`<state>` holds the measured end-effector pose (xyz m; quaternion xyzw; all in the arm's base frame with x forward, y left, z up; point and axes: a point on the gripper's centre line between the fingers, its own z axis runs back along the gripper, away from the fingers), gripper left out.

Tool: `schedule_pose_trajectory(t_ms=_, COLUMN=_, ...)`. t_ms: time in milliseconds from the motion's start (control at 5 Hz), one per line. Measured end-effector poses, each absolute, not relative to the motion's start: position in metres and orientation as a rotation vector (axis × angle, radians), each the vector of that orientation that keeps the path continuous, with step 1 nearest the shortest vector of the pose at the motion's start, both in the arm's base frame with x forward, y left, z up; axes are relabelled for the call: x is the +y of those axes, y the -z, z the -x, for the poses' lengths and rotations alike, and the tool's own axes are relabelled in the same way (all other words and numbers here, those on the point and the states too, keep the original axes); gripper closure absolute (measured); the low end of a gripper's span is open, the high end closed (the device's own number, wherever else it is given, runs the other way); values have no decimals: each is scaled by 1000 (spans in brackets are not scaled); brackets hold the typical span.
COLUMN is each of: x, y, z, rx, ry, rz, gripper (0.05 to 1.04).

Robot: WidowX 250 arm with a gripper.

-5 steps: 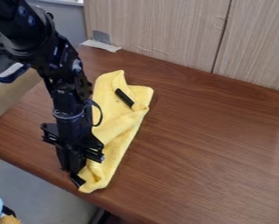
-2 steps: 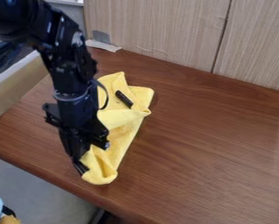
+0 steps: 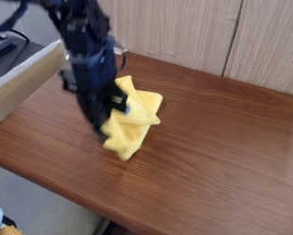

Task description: Fold the cloth from the top edge bottom centre

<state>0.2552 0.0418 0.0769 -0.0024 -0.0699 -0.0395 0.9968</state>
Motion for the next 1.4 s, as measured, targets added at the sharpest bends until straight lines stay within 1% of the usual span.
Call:
schedule_pose_trajectory(t_ms=200, x=47, y=-93, z=-284, rx=-184, ry=91, rz=6, gripper=1000)
schedule_pose_trajectory(t_ms=400, x=50, y=-88, z=-314, rx=-181, ry=111, rz=21, gripper=1000)
schedule_pose_trajectory(t_ms=600, x=57, y=-73, z=-340, rx=-158, ry=112, rz=18, gripper=1000)
schedule_pose_trajectory(t_ms=800, x=63, y=-51, z=-360, rx=-123, ry=107, rz=5, gripper=1000)
schedule_pose_trajectory(t_ms=1000, x=69, y=-33, z=-374, rx=-104, ry=102, rz=-4, gripper=1000)
schedule_pose_trajectory(t_ms=1200, x=75, y=-20, z=-383, rx=-104, ry=98, rz=-15, gripper=1000)
schedule_pose_trajectory(t_ms=1400, x=78, y=-2, z=-383, rx=-80, ry=99, rz=-22, gripper=1000)
